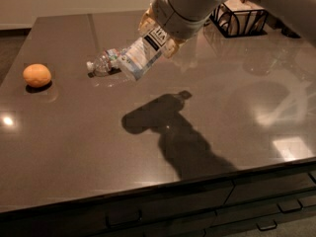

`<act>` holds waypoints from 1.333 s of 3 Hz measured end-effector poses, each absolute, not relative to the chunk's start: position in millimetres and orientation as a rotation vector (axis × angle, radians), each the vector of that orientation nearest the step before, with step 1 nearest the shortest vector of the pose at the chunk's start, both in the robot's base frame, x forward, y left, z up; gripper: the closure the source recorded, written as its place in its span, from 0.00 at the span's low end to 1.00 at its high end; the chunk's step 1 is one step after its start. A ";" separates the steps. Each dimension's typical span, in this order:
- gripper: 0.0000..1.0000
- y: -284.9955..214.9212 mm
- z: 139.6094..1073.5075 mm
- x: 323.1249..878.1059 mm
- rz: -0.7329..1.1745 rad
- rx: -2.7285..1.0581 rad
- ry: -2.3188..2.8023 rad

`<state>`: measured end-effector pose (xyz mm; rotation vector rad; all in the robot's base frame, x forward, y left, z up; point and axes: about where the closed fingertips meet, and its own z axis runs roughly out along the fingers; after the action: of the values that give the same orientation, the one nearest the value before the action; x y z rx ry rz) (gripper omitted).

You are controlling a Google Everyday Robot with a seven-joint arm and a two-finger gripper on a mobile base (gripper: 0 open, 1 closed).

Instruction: Place blue plastic bottle upright

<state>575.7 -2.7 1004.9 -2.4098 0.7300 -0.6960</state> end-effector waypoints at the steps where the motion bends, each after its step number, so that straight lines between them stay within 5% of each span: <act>1: 1.00 13.5 1013.2 572.0 -0.724 -2.374 0.472; 4: 1.00 33.3 1029.6 557.0 -1.020 -2.201 -0.003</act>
Offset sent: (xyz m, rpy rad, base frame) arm -0.0154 0.0334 0.0149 -0.1962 -0.4557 0.6898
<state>557.0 33.3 1029.6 -2.2009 -0.0027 -1.0204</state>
